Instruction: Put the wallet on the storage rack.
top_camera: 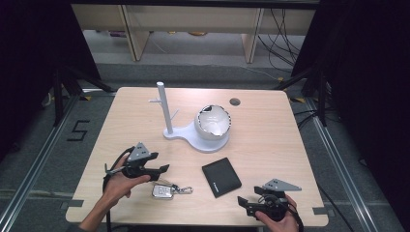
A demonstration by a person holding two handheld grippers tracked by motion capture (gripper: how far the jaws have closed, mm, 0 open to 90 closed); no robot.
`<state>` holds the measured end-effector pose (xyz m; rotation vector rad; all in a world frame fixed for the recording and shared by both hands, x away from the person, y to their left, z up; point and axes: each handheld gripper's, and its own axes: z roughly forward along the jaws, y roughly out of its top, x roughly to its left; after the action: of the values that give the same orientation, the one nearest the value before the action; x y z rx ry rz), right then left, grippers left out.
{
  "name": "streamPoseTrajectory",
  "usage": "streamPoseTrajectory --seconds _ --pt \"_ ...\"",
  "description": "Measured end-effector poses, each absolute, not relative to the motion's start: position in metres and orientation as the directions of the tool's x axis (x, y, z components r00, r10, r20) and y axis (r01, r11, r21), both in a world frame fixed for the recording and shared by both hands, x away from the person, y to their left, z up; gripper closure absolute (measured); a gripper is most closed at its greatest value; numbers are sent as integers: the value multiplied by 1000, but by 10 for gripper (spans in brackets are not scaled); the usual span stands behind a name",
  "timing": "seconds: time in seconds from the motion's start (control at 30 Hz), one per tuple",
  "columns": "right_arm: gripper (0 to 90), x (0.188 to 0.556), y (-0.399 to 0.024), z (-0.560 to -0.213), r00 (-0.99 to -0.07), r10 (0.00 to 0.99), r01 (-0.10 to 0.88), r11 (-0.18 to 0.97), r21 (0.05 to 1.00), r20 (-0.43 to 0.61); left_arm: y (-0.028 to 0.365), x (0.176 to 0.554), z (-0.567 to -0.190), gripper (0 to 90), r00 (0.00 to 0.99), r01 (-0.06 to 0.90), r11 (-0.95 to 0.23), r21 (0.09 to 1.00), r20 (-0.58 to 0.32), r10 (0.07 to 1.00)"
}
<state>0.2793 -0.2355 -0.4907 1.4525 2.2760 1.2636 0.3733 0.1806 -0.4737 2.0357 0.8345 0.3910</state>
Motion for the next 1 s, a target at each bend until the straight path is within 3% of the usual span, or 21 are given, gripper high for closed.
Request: streamPoseTrajectory --seconds 0.07,0.33,0.5,0.63,1.0 --pt "214 280 -236 -491 -526 806 666 191 721 272 167 378 -474 427 755 394 -455 798 1 656" --pt "217 279 -234 -491 -532 798 666 187 722 284 141 392 -476 635 787 366 -493 789 20 617" --pt "217 279 -233 -491 -520 806 676 186 713 283 124 401 -475 660 806 373 -516 771 6 592" --pt "221 278 -231 -492 -519 802 682 181 709 295 109 410 -473 749 817 371 -542 754 13 577" --pt "247 279 -231 -493 -537 795 673 200 712 284 76 431 -479 880 848 367 -634 681 35 528"
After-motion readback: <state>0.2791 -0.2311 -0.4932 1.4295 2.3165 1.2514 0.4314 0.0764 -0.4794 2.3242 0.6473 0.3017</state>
